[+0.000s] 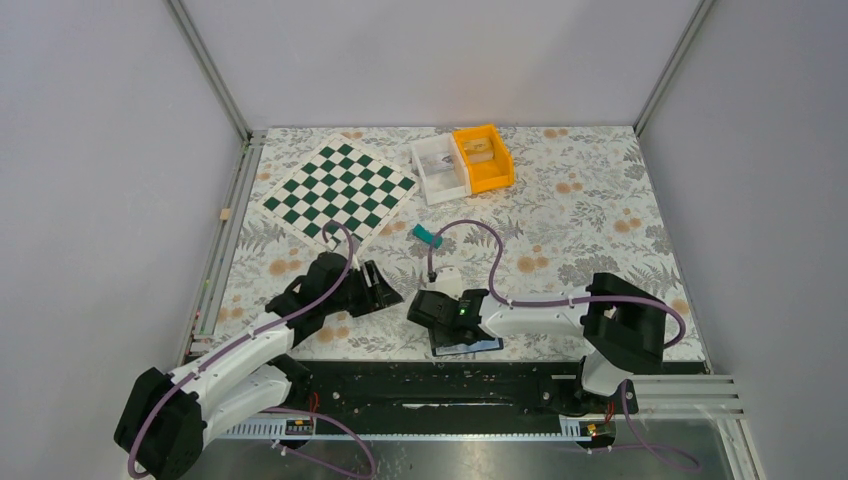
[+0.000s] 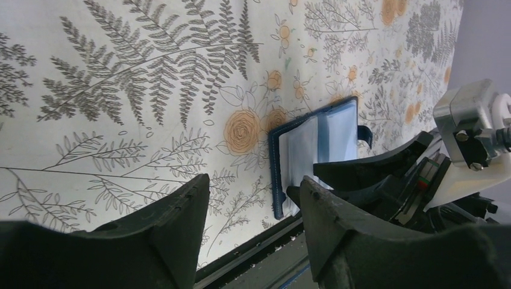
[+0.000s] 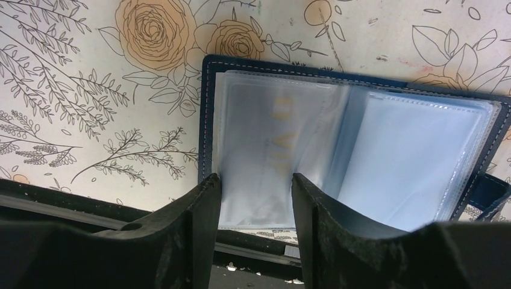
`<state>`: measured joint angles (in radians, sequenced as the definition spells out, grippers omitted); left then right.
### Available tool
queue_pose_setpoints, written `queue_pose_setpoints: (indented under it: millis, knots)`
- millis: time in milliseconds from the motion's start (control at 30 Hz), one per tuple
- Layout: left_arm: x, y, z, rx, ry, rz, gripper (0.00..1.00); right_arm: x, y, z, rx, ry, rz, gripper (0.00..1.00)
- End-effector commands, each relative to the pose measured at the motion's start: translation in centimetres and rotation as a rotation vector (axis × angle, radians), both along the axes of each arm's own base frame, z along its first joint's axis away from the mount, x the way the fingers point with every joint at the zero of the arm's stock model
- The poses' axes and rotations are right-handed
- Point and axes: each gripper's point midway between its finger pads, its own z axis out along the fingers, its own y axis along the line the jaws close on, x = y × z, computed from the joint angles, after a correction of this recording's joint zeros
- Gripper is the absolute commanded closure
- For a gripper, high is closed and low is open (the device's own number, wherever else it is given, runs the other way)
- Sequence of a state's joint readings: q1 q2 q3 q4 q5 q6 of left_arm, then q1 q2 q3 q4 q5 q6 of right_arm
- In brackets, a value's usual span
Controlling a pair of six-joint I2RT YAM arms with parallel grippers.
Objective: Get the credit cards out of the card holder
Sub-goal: Remove the credit card from the card holder.
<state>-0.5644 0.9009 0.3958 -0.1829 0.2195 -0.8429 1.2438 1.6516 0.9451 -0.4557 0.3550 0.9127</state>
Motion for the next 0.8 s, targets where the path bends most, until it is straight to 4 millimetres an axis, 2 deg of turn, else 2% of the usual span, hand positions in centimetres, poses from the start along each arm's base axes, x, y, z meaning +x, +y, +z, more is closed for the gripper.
queue_pose_setpoints:
  millis: [0, 133, 367, 767]
  knots:
    - [-0.2, -1.4, 0.8, -0.069, -0.023, -0.066, 0.45, 0.0, -0.1, 0.9, 0.034, -0.023, -0.018, 0.48]
    - [-0.9, -2.2, 0.4, -0.095, 0.0, -0.099, 0.49, 0.0, 0.0, 1.1, 0.053, -0.027, -0.02, 0.48]
    - [-2.4, -4.3, -0.6, -0.091, 0.049, -0.183, 0.49, 0.1, -0.1, 1.4, 0.076, -0.037, -0.021, 0.49]
    - [-3.3, -7.3, -2.0, -0.097, 0.089, -0.248, 0.49, 0.1, -0.6, 2.0, 0.115, -0.062, -0.024, 0.53]
